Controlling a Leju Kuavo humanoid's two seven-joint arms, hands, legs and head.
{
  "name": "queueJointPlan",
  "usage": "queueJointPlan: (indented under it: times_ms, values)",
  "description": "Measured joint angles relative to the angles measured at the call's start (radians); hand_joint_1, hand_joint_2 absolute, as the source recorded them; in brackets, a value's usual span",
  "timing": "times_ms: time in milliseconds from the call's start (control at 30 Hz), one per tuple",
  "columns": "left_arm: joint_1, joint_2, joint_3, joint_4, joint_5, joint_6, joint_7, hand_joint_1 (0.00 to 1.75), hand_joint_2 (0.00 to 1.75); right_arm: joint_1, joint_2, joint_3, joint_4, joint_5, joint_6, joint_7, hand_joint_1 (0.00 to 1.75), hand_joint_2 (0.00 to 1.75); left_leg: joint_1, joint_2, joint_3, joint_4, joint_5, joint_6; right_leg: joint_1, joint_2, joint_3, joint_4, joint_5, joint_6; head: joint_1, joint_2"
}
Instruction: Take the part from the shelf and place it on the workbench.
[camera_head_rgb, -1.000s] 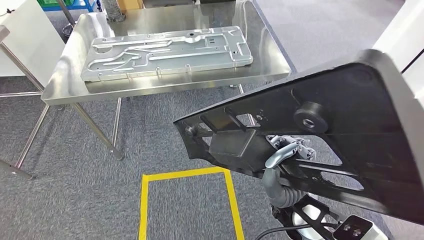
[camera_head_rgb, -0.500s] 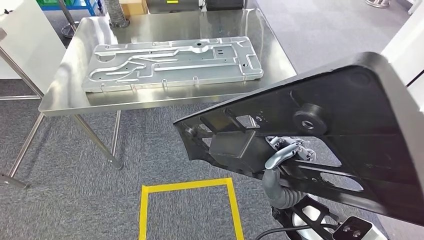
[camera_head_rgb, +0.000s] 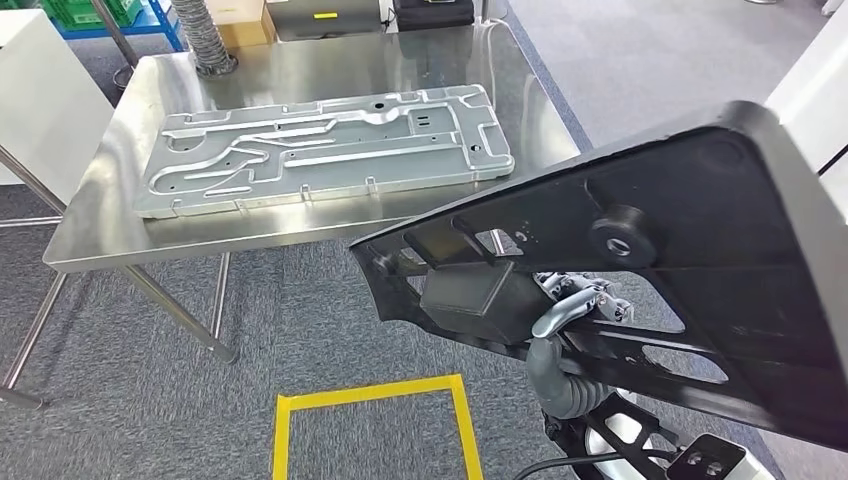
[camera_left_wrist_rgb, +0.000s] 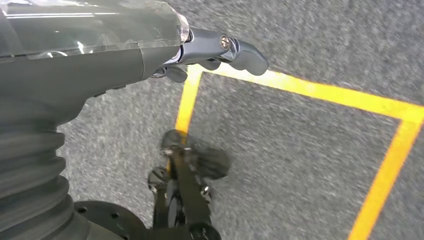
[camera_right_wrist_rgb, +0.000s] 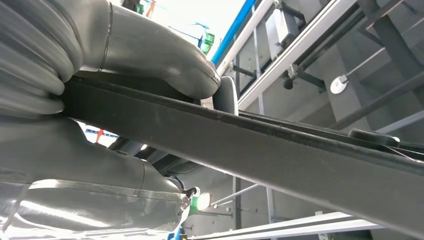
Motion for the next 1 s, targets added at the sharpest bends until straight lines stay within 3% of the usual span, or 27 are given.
queueJointPlan:
  times_ms: [67, 100, 200, 267, 333, 400, 433, 467, 533, 567, 600, 667, 700, 767, 800, 867, 900, 933, 967, 1000]
  values:
    - [0.002, 0.001, 0.000, 0.000, -0.001, 0.000, -0.001, 0.00, 1.75, 0.000, 0.000, 0.000, 0.001, 0.001, -0.002, 0.000, 1.75, 1.75, -0.006, 0.002, 0.021, -0.079, 0.082, 0.010, 0.001, 0.002, 0.017, -0.003, -0.018, 0.010, 0.000, 0.000]
    - [0.003, 0.002, 0.000, 0.000, -0.001, -0.001, -0.001, 0.00, 1.75, 0.000, 0.000, 0.000, 0.001, 0.000, -0.004, 0.000, 1.75, 1.75, -0.009, 0.002, 0.026, -0.089, 0.095, 0.016, 0.001, 0.003, 0.023, 0.000, -0.020, 0.017, 0.000, 0.000]
    - [0.001, 0.002, 0.000, 0.000, -0.002, -0.001, -0.002, 0.00, 1.75, -0.006, 0.000, 0.000, 0.002, -0.005, -0.010, 0.000, 1.75, 1.75, -0.005, -0.001, 0.066, -0.113, 0.087, 0.035, 0.000, 0.004, 0.017, 0.049, -0.006, 0.035, 0.000, 0.000]
    - [-0.001, 0.001, 0.000, 0.000, -0.003, -0.001, -0.003, 0.00, 1.75, -0.016, 0.000, 0.000, 0.003, -0.009, -0.013, 0.000, 1.75, 1.75, -0.002, -0.002, 0.095, -0.125, 0.076, 0.043, -0.002, 0.002, -0.043, 0.144, -0.016, 0.045, 0.000, 0.000]
    - [-0.001, 0.001, 0.000, 0.000, -0.004, -0.001, -0.003, 0.00, 1.75, -0.021, -0.001, 0.000, 0.005, -0.011, -0.015, 0.000, 1.75, 1.75, -0.002, -0.003, 0.114, -0.127, 0.057, 0.046, -0.006, 0.001, -0.136, 0.252, -0.063, 0.054, 0.000, 0.000]
    - [0.001, 0.001, 0.000, 0.000, -0.004, -0.001, -0.003, 0.00, 1.75, -0.021, -0.001, 0.000, 0.007, -0.011, -0.017, 0.000, 1.75, 1.75, -0.002, -0.005, 0.138, -0.127, 0.034, 0.044, -0.009, -0.001, -0.199, 0.282, -0.101, 0.058, 0.000, 0.000]
    - [0.002, 0.001, 0.000, 0.000, -0.004, -0.001, -0.003, 0.00, 1.75, -0.021, -0.001, 0.000, 0.007, -0.011, -0.021, 0.000, 1.75, 1.75, -0.001, -0.007, 0.154, -0.127, 0.021, 0.042, -0.011, -0.002, -0.208, 0.254, -0.093, 0.059, 0.000, 0.000]
    - [0.003, 0.001, 0.000, 0.000, -0.003, 0.000, -0.003, 0.00, 1.75, -0.019, -0.001, 0.000, 0.008, -0.011, -0.026, 0.000, 1.75, 1.75, -0.001, -0.008, 0.172, -0.127, 0.007, 0.039, -0.011, -0.003, -0.205, 0.201, -0.060, 0.058, 0.000, 0.000]
    - [0.004, 0.000, 0.000, 0.000, -0.001, 0.001, -0.004, 0.00, 1.75, -0.011, -0.002, 0.000, 0.008, -0.010, -0.037, 0.000, 1.75, 1.75, -0.001, -0.009, 0.202, -0.129, -0.023, 0.032, -0.008, -0.006, -0.189, 0.083, 0.063, 0.047, 0.000, 0.000]
    - [0.003, 0.000, 0.000, 0.000, 0.001, 0.001, -0.004, 0.00, 1.75, -0.005, -0.003, 0.001, 0.009, -0.010, -0.039, 0.000, 1.75, 1.75, -0.002, -0.009, 0.211, -0.133, -0.035, 0.026, -0.005, -0.007, -0.184, 0.047, 0.109, 0.039, 0.000, 0.000]
    - [0.002, 0.000, 0.000, 0.000, 0.003, 0.001, -0.005, 0.00, 1.75, 0.001, -0.003, 0.001, 0.009, -0.009, -0.039, 0.000, 1.75, 1.75, -0.002, -0.009, 0.222, -0.138, -0.043, 0.020, -0.002, -0.008, -0.181, 0.029, 0.134, 0.030, 0.001, 0.000]
    - [-0.002, 0.000, 0.000, 0.000, 0.007, 0.001, -0.008, 0.00, 1.75, 0.008, -0.003, 0.001, 0.009, -0.008, -0.038, 0.000, 1.75, 1.75, -0.002, -0.007, 0.229, -0.128, -0.034, 0.005, 0.000, -0.004, -0.165, 0.019, 0.121, 0.012, 0.001, 0.000]
    - [-0.004, 0.000, 0.000, 0.000, 0.009, 0.001, -0.010, 0.00, 1.75, 0.010, -0.002, 0.001, 0.009, -0.007, -0.037, 0.000, 1.75, 1.75, -0.002, -0.005, 0.219, -0.095, -0.017, -0.001, -0.002, -0.003, -0.149, 0.011, 0.113, 0.004, 0.001, 0.000]
    - [-0.008, -0.001, 0.000, 0.000, 0.010, 0.001, -0.011, 0.00, 1.75, 0.012, -0.001, 0.001, 0.010, -0.006, -0.035, 0.000, 1.75, 1.75, 0.000, -0.003, 0.142, 0.033, 0.006, -0.011, -0.005, -0.004, -0.109, -0.005, 0.094, -0.006, 0.001, 0.000]
    - [-0.007, -0.002, 0.001, 0.000, 0.011, 0.001, -0.011, 0.00, 1.75, 0.013, 0.000, 0.000, 0.012, -0.005, -0.034, 0.000, 1.75, 1.75, 0.002, -0.002, 0.091, 0.100, -0.005, -0.014, -0.004, -0.005, -0.089, -0.010, 0.081, -0.009, 0.001, 0.000]
    - [-0.004, -0.002, 0.001, 0.000, 0.013, 0.001, -0.012, 0.00, 1.75, 0.014, 0.002, 0.000, 0.018, -0.004, -0.031, 0.000, 1.75, 1.75, 0.004, -0.002, 0.006, 0.174, -0.083, -0.019, -0.004, -0.003, -0.051, -0.015, 0.052, -0.012, 0.001, 0.000]
    - [-0.002, -0.002, 0.002, 0.000, 0.015, 0.001, -0.012, 0.00, 1.75, 0.015, 0.004, 0.000, 0.022, -0.003, -0.030, 0.000, 1.75, 1.75, 0.004, -0.002, -0.020, 0.174, -0.123, -0.019, -0.004, -0.001, -0.031, -0.015, 0.036, -0.012, 0.001, 0.000]
    - [0.000, -0.002, 0.002, 0.000, 0.017, 0.002, -0.012, 0.00, 1.75, 0.015, 0.006, 0.000, 0.026, -0.002, -0.030, 0.000, 1.75, 1.75, 0.004, -0.001, -0.036, 0.151, -0.143, -0.018, -0.003, 0.000, -0.008, -0.015, 0.019, -0.011, 0.001, 0.000]
    - [0.000, -0.003, 0.002, 0.000, 0.018, 0.002, -0.012, 0.00, 1.75, 0.015, 0.009, 0.000, 0.030, -0.001, -0.031, 0.000, 1.75, 1.75, 0.004, -0.001, -0.043, 0.111, -0.131, -0.016, -0.003, 0.001, 0.015, -0.015, 0.002, -0.010, 0.001, 0.000]
    - [0.002, -0.003, 0.002, 0.000, 0.019, 0.002, -0.012, 0.00, 1.75, 0.015, 0.012, -0.002, 0.036, 0.001, -0.033, 0.000, 1.75, 1.75, 0.003, -0.001, -0.046, 0.054, -0.072, -0.011, -0.002, 0.001, 0.035, -0.015, -0.015, -0.009, 0.001, 0.000]
